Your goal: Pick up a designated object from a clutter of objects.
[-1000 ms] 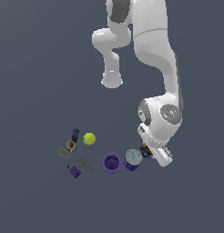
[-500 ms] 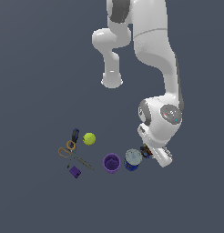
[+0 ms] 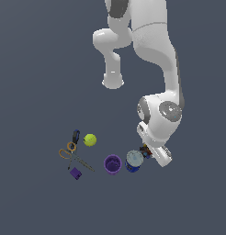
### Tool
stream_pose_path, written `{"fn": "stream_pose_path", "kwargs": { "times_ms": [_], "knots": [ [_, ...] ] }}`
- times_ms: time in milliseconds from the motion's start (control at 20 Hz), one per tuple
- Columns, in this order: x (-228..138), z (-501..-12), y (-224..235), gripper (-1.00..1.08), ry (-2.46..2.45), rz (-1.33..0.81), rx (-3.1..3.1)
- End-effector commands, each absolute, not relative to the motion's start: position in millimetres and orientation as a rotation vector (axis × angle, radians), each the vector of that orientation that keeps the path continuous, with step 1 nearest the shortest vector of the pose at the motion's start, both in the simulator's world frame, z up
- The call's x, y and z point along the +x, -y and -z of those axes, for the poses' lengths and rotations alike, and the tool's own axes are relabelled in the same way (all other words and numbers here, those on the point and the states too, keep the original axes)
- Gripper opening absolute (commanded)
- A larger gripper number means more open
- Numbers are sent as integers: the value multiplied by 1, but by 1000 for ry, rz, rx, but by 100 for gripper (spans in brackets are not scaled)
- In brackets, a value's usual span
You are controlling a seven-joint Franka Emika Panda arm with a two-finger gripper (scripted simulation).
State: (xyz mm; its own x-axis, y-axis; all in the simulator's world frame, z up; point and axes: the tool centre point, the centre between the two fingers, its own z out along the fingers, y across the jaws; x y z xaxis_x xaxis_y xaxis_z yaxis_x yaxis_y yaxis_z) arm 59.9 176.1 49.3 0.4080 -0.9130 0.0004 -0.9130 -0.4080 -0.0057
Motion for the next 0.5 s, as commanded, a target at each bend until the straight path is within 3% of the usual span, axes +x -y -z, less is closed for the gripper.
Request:
{"fn": "stream_pose_path", "kwargs": {
  "times_ms": [0,450],
  "knots": [
    [59,-60,-168,-100,-1707,7,-2630],
    [48,-125,-117,-100,-1707,5,-2631]
  ]
}}
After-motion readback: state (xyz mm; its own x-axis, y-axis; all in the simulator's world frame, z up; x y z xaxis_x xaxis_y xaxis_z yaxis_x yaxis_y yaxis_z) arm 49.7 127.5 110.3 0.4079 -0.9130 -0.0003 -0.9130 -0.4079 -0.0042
